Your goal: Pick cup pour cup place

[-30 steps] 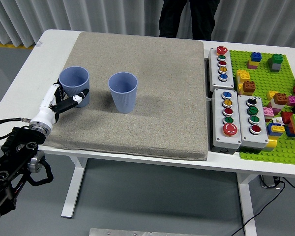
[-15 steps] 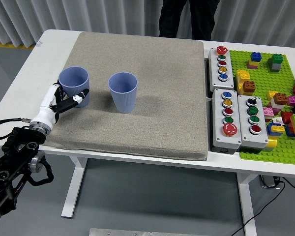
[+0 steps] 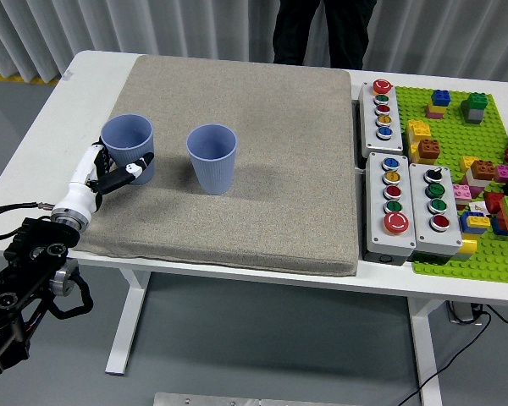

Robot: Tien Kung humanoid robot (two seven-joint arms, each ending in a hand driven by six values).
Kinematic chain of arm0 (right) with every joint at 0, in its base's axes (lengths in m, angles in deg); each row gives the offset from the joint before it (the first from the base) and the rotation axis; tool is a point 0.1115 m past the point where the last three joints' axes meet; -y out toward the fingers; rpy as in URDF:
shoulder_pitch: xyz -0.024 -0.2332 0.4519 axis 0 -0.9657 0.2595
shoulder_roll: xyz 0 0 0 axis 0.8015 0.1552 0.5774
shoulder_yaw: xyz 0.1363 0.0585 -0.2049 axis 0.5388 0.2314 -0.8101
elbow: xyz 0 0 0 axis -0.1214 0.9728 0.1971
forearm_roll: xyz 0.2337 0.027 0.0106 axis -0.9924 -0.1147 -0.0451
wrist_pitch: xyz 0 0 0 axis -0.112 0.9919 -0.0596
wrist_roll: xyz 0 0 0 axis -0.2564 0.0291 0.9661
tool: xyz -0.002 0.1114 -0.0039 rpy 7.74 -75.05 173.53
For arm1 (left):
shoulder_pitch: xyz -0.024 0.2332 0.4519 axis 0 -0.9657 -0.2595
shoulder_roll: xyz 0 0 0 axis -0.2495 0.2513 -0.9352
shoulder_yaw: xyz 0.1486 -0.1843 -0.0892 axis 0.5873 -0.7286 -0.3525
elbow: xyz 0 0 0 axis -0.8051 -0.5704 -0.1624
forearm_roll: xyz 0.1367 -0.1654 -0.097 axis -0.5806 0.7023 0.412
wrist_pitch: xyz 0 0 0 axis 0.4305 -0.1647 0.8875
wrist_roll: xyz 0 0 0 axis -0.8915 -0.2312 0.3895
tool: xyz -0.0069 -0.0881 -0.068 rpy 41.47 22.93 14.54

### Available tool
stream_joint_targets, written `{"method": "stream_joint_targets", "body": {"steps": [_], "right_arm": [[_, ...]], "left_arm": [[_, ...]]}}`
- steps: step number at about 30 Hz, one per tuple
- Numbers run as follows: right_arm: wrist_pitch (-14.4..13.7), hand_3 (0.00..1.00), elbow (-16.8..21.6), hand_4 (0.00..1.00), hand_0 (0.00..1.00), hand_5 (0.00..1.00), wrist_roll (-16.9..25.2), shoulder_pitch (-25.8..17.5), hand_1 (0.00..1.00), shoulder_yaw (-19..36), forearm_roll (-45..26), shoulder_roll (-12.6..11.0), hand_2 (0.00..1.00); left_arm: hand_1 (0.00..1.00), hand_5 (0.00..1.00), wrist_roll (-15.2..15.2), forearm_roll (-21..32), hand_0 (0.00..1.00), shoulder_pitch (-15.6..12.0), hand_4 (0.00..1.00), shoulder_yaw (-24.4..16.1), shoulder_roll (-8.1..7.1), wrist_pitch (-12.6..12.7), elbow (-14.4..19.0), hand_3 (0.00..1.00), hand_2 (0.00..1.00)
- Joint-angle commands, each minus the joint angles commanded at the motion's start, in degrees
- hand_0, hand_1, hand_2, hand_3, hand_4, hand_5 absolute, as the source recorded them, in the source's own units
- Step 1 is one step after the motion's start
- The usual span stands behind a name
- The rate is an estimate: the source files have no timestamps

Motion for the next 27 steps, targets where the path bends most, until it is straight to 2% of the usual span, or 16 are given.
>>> {"method": "stream_joint_targets", "body": {"steps": [17,18,24,25,27], "right_arm": [[0.0,0.603,0.0,0.030,0.695,0.201,0.0,0.2,0.682,0.0,-0.1,0.0,0.618],[0.0,0.603,0.0,0.030,0.695,0.202,0.0,0.2,0.682,0.1,0.0,0.0,0.618],[0.0,0.603,0.0,0.030,0.695,0.202,0.0,0.3,0.682,0.1,0.0,0.0,0.618],[0.0,0.603,0.0,0.029,0.695,0.202,0.0,0.4,0.681,0.1,0.1,0.0,0.618],[0.0,0.603,0.0,0.029,0.695,0.202,0.0,0.4,0.681,0.2,0.0,0.0,0.618]], "left_arm": [[0.988,0.234,-0.4,-0.7,0.998,0.4,0.821,0.2,0.14,0.6,-0.1,0.998,0.998],[0.915,0.239,-0.5,-0.8,0.965,0.4,0.824,0.3,0.16,0.6,-0.1,0.998,0.998],[0.915,0.239,-0.6,-1.2,0.965,0.5,0.824,0.3,0.23,0.8,-0.1,0.998,0.998],[0.881,0.234,-0.6,-1.1,0.932,0.5,0.821,0.3,0.25,0.9,-0.1,0.998,0.981],[0.881,0.234,-0.6,-1.2,0.932,0.5,0.821,0.4,0.30,1.1,-0.1,0.998,0.981]]}}
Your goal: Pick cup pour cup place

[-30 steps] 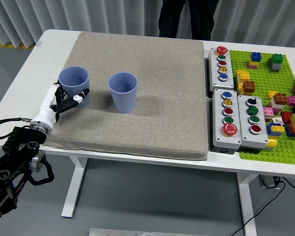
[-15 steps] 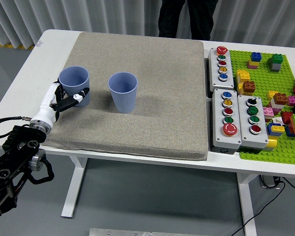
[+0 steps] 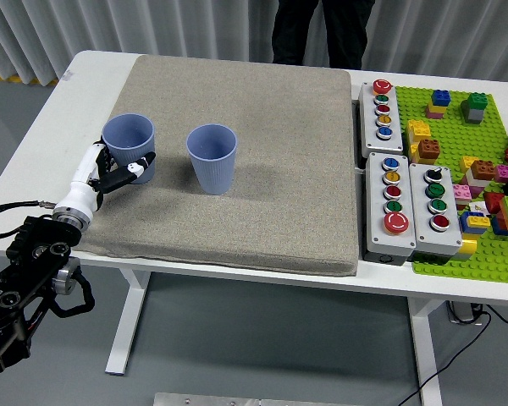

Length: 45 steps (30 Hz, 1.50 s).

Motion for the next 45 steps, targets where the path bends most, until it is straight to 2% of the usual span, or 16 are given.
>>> {"method": "stream_joint_targets", "body": {"steps": [8,9,15,16,21,22,27,28,33,34,36,39,40,45], "right_arm": [[0.0,0.602,0.0,0.029,0.695,0.201,0.0,0.0,0.682,0.1,0.1,0.0,0.619],[0.0,0.602,0.0,0.029,0.696,0.200,0.0,0.1,0.682,0.1,0.1,0.0,0.619],[0.0,0.602,0.0,0.029,0.696,0.200,0.0,0.1,0.682,0.2,0.2,0.0,0.619],[0.0,0.602,0.0,0.029,0.696,0.199,0.0,0.1,0.682,0.2,0.2,0.0,0.619],[0.1,0.602,0.0,0.029,0.696,0.199,-0.1,0.1,0.682,0.3,0.4,0.0,0.619],[0.1,0.601,0.0,0.027,0.696,0.198,-0.1,0.1,0.682,0.2,0.4,0.0,0.620],[0.1,0.601,0.0,0.027,0.696,0.198,-0.1,0.0,0.682,0.3,0.5,0.0,0.620],[0.1,0.601,0.0,0.027,0.696,0.196,-0.1,-0.1,0.682,0.3,0.6,0.0,0.619],[0.2,0.601,0.0,0.027,0.696,0.196,-0.1,-0.3,0.682,0.4,0.8,0.0,0.619],[0.2,0.601,0.0,0.026,0.696,0.193,-0.1,-0.3,0.681,0.4,0.9,0.0,0.619],[0.3,0.601,0.0,0.026,0.696,0.193,-0.1,-0.3,0.681,0.5,1.0,0.0,0.619],[0.3,0.601,0.0,0.026,0.696,0.193,-0.2,-0.2,0.681,0.5,1.1,0.0,0.619],[0.3,0.601,0.0,0.025,0.696,0.191,-0.2,-0.2,0.681,0.5,1.0,0.0,0.619],[0.3,0.601,0.0,0.025,0.696,0.191,-0.1,-0.2,0.681,0.4,0.9,0.0,0.619]], "left_arm": [[0.855,0.230,0.1,-0.5,0.910,0.0,0.819,0.2,0.24,1.1,0.0,0.998,0.945],[0.791,0.231,0.3,-0.5,0.861,0.0,0.819,0.3,0.29,1.7,0.0,0.998,0.871],[0.791,0.231,0.8,-1.1,0.861,-0.6,0.819,0.2,0.64,3.8,0.6,0.998,0.871],[0.747,0.233,1.0,-1.2,0.814,-0.7,0.817,0.2,0.70,4.3,0.7,0.934,0.793],[0.747,0.233,1.4,-1.2,0.814,-0.9,0.817,0.3,0.79,5.7,1.0,0.934,0.793],[0.714,0.237,1.4,-1.1,0.778,-0.9,0.812,0.3,0.77,5.9,1.1,0.882,0.767],[0.714,0.237,1.8,-1.1,0.778,-1.0,0.812,0.4,0.79,6.8,1.4,0.882,0.767],[0.697,0.230,1.8,-1.1,0.753,-1.0,0.800,0.4,0.82,7.0,1.5,0.832,0.748],[0.697,0.230,2.0,-1.7,0.753,-1.3,0.800,0.6,0.94,8.5,2.0,0.832,0.748],[0.683,0.211,2.1,-1.7,0.730,-1.4,0.776,0.6,0.95,8.7,2.2,0.778,0.722],[0.683,0.211,2.1,-1.8,0.730,-1.5,0.776,0.7,0.93,9.0,2.4,0.778,0.722],[0.683,0.211,2.3,-1.9,0.730,-1.6,0.776,0.9,0.87,10.3,2.9,0.778,0.722],[0.653,0.178,2.4,-2.0,0.680,-1.7,0.733,0.9,0.86,10.6,3.0,0.719,0.678],[0.653,0.178,3.1,-2.3,0.680,-2.0,0.733,0.8,0.91,13.1,3.9,0.719,0.678]]}}
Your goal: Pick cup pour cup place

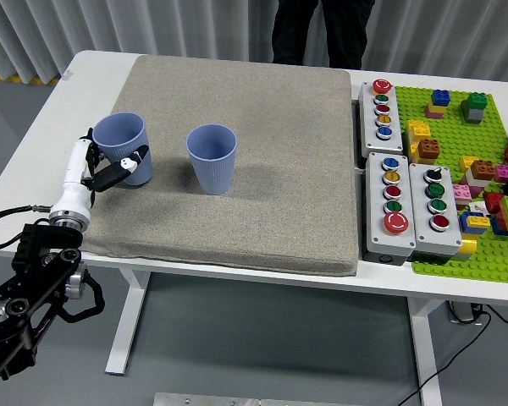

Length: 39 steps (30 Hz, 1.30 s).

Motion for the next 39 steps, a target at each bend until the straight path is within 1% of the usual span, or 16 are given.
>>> {"method": "stream_joint_targets", "body": {"steps": [1,4,9,10,14,19,21,22,24,25,26,30,31,33,35,39], "right_arm": [[0.0,0.600,0.0,0.024,0.696,0.189,0.0,0.0,0.681,0.0,0.0,0.0,0.619],[0.0,0.600,0.0,0.024,0.696,0.189,0.0,0.0,0.681,0.0,0.0,0.0,0.619],[0.0,0.601,0.0,0.023,0.695,0.188,0.0,0.0,0.682,-0.1,-0.2,0.0,0.618],[0.0,0.601,0.0,0.023,0.695,0.188,0.0,0.1,0.682,-0.1,-0.1,-0.1,0.618],[-0.1,0.601,0.0,0.022,0.695,0.187,0.0,0.3,0.683,-0.1,-0.2,-0.1,0.619],[-0.2,0.601,0.0,0.022,0.695,0.187,0.1,0.4,0.682,-0.3,-0.7,-0.2,0.618],[-0.2,0.601,0.0,0.022,0.695,0.187,0.1,0.5,0.682,-0.3,-0.7,-0.3,0.618],[-0.2,0.601,0.0,0.022,0.695,0.187,0.1,0.5,0.682,-0.4,-0.8,-0.3,0.618],[-0.2,0.601,0.0,0.022,0.695,0.187,0.1,0.5,0.682,-0.4,-0.8,-0.3,0.618],[-0.2,0.600,0.0,0.023,0.695,0.186,0.1,0.5,0.682,-0.4,-0.8,-0.4,0.618],[-0.1,0.600,0.0,0.023,0.695,0.186,0.1,0.4,0.682,-0.4,-0.7,-0.4,0.618],[-0.1,0.600,0.0,0.023,0.695,0.186,0.1,0.4,0.682,-0.5,-0.8,-0.5,0.618],[-0.2,0.600,0.0,0.024,0.695,0.186,0.1,0.4,0.684,-0.6,-0.9,-0.5,0.618],[-0.2,0.600,0.0,0.024,0.695,0.186,0.1,0.4,0.684,-0.6,-1.0,-0.5,0.618],[-0.2,0.600,0.0,0.024,0.695,0.186,0.1,0.2,0.684,-0.7,-1.0,-0.4,0.618],[-0.2,0.601,0.0,0.024,0.695,0.186,0.0,-0.1,0.684,-0.7,-0.8,-0.4,0.618]], "left_arm": [[0.630,0.156,0.1,-0.4,0.644,-0.1,0.722,-0.1,-0.05,0.5,0.3,0.698,0.658],[0.630,0.156,0.4,-0.7,0.644,-0.1,0.722,-0.3,-0.17,0.9,0.9,0.698,0.658],[0.628,0.162,-0.5,-4.5,0.624,-0.2,0.722,-0.5,-0.51,1.3,2.7,0.690,0.653],[0.628,0.162,-1.3,-6.5,0.624,0.0,0.722,-0.3,-0.75,1.5,3.7,0.690,0.653],[0.630,0.161,-2.8,-12.4,0.623,0.6,0.721,0.1,-1.44,1.5,5.3,0.690,0.653],[0.624,0.167,-5.3,-19.3,0.622,2.7,0.722,1.3,-3.67,1.3,7.4,0.689,0.649],[0.624,0.167,-6.1,-21.2,0.622,3.5,0.722,1.8,-4.42,1.0,8.0,0.689,0.649],[0.624,0.167,-6.8,-22.9,0.622,4.4,0.722,2.2,-5.14,0.7,8.5,0.689,0.649],[0.624,0.167,-7.2,-24.4,0.622,4.8,0.722,2.5,-5.51,0.6,8.8,0.689,0.649],[0.619,0.136,-8.1,-25.9,0.622,5.9,0.702,3.0,-6.36,0.3,9.3,0.688,0.646],[0.619,0.136,-9.2,-28.2,0.622,7.1,0.702,3.4,-7.28,0.0,9.6,0.688,0.646],[0.619,0.136,-10.4,-34.0,0.622,9.2,0.702,4.2,-8.74,-0.7,10.0,0.688,0.646],[0.617,0.109,-10.8,-35.4,0.623,9.7,0.681,4.7,-9.24,-0.9,10.4,0.687,0.642],[0.617,0.109,-11.0,-36.1,0.623,9.9,0.681,4.8,-9.43,-1.0,10.6,0.687,0.642],[0.617,0.109,-11.7,-39.0,0.623,10.1,0.681,5.7,-9.92,-1.6,11.5,0.687,0.642],[0.621,0.107,-12.7,-44.4,0.628,10.3,0.680,6.8,-10.16,-2.2,12.1,0.687,0.646]]}}
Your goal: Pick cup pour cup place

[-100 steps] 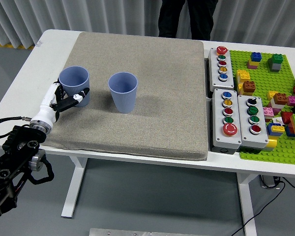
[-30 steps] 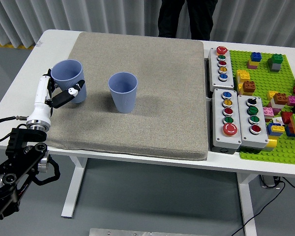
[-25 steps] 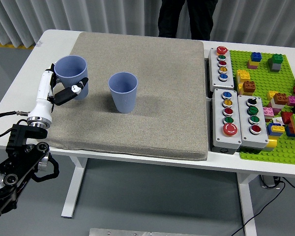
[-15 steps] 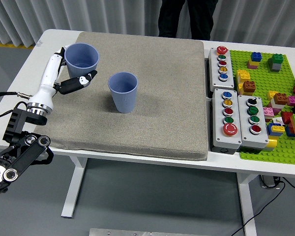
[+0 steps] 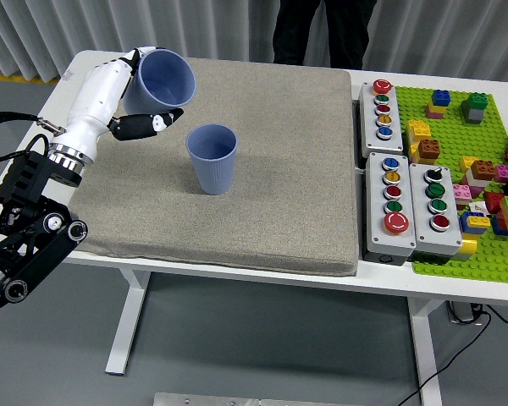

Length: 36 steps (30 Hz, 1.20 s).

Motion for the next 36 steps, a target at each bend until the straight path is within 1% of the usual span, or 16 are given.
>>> {"method": "stream_joint_targets", "body": {"steps": [2,3,7,10,14,18,25,28,31,36], "right_arm": [[0.0,0.601,0.0,0.024,0.695,0.186,0.0,0.0,0.684,0.0,0.0,0.0,0.618],[0.0,0.601,0.0,0.024,0.695,0.186,0.0,-0.1,0.684,0.0,0.1,0.0,0.618],[0.0,0.601,0.0,0.024,0.695,0.185,0.0,-0.1,0.684,0.0,0.0,0.0,0.619],[0.0,0.601,0.0,0.025,0.695,0.186,0.0,0.1,0.684,-0.1,-0.2,0.0,0.619],[-0.1,0.601,0.0,0.025,0.695,0.186,0.1,0.3,0.684,-0.4,-0.7,-0.1,0.619],[-0.1,0.601,0.0,0.024,0.695,0.185,0.1,0.5,0.684,-0.5,-0.9,-0.2,0.618],[-0.1,0.601,0.0,0.025,0.695,0.183,0.1,0.5,0.684,-0.5,-1.0,-0.2,0.619],[-0.1,0.601,0.0,0.025,0.695,0.181,0.1,0.6,0.684,-0.4,-0.9,-0.2,0.619],[-0.1,0.601,0.0,0.025,0.695,0.181,0.1,0.7,0.684,-0.4,-0.9,-0.1,0.619],[-0.2,0.601,0.0,0.025,0.696,0.181,0.1,0.7,0.684,-0.3,-1.0,-0.1,0.619]], "left_arm": [[0.621,0.107,-0.1,-0.6,0.628,0.0,0.680,0.1,-0.01,0.0,0.0,0.687,0.646],[0.621,0.107,-0.7,-2.9,0.628,0.3,0.680,0.9,-0.39,-0.4,0.0,0.687,0.646],[0.620,0.105,-1.6,-8.8,0.628,1.2,0.677,2.4,-1.19,-0.8,0.1,0.687,0.645],[0.618,0.112,-2.3,-13.8,0.627,2.4,0.677,3.7,-1.69,-1.3,-0.2,0.684,0.638],[0.618,0.112,-2.8,-18.1,0.627,3.9,0.677,5.6,-2.36,-1.7,-0.5,0.684,0.638],[0.617,0.102,-3.0,-19.2,0.628,5.2,0.674,7.4,-2.92,-2.1,-1.1,0.684,0.638],[0.617,0.113,-3.4,-20.7,0.628,5.9,0.678,9.0,-3.25,-1.9,-2.0,0.684,0.639],[0.617,0.112,-3.4,-20.7,0.631,6.0,0.677,9.1,-3.25,-1.8,-2.4,0.685,0.642],[0.617,0.112,-2.8,-19.0,0.631,6.3,0.677,9.1,-3.03,-2.0,-3.4,0.685,0.642],[0.617,0.109,-2.9,-19.4,0.632,6.3,0.674,9.2,-2.73,-1.5,-3.7,0.687,0.643]]}}
